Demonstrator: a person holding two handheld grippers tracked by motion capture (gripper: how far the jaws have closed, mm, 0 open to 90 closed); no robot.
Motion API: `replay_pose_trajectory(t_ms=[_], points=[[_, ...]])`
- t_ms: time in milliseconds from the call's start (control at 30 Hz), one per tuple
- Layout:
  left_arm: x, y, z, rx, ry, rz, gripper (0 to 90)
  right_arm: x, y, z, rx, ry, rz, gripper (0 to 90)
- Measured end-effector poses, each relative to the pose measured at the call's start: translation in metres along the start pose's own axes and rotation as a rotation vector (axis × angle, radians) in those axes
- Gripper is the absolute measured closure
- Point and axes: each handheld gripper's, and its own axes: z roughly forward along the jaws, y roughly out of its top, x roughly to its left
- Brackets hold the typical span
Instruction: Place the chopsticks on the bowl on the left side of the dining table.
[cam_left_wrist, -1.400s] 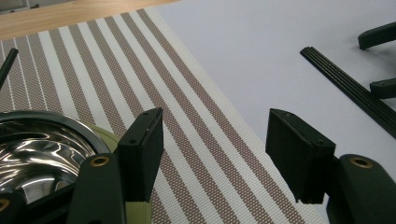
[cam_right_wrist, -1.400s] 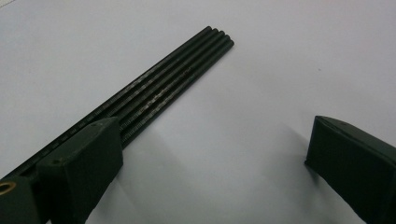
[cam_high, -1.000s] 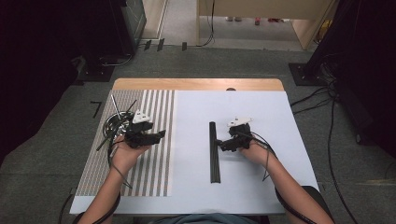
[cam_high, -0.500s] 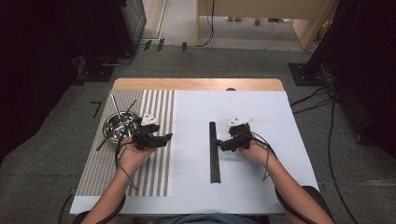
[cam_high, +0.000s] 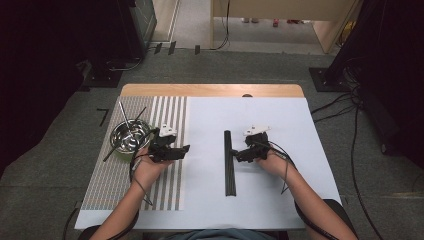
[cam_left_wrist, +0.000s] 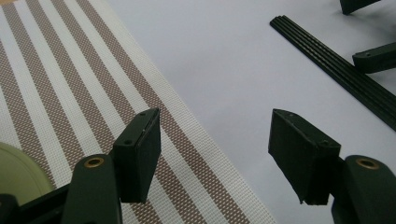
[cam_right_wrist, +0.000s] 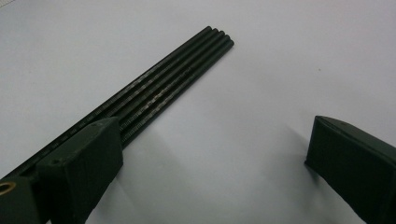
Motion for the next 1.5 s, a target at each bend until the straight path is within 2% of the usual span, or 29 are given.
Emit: replay_pose_trajectory(t_ms=[167,1033,1200,1500], points=[[-0.007,0.001,0.004,0.002,-0.002,0.014,34.5,0.0,0.0,0.0,0.0,-0.001,0.0,3.3],[-0.023,0.002,0.015,0.006,-0.02,0.01,32.9,0.0,0.0,0.0,0.0,0.0,0.001,3.3],[-0.028,0.002,0.017,0.005,-0.019,0.03,31.8,0.0,0.0,0.0,0.0,-0.001,0.002,3.3],[-0.033,0.002,0.019,-0.001,-0.026,0.021,30.0,0.0,0.0,0.0,0.001,0.0,0.003,3.3]])
